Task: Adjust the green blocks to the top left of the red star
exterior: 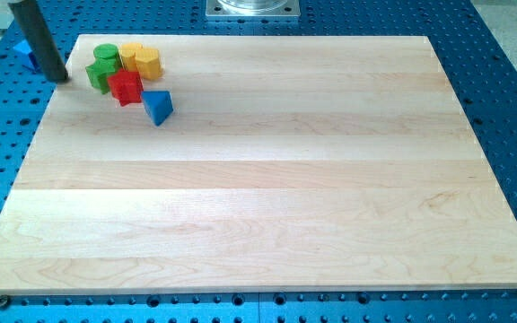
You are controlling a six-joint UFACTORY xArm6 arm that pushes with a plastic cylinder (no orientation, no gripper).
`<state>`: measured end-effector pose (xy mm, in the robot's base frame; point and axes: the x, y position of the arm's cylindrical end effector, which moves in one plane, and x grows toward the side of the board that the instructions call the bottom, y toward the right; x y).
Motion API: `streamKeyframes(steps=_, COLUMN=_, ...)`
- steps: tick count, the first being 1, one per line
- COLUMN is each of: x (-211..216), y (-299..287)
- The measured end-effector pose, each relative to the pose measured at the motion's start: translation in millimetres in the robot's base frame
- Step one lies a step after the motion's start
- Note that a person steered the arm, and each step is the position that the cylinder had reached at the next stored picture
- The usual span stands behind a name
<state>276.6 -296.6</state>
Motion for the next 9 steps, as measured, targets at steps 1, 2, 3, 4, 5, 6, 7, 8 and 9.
streamKeyframes(steps=1, x=-36, y=53)
streamKeyframes(steps=2, x=-49, y=75)
streamKeyframes(steps=3, x=-41, y=75)
streamKeyframes(steps=4, x=-20, y=75)
streamKeyframes(steps=5, x=-15, y=82)
streamKeyframes(steps=6, x=-31, y=86)
streamKeyframes(steps=7, x=-69, y=113)
streamKeyframes(steps=8, x=-68, y=158)
streamKeyframes(steps=9, x=-53, y=183)
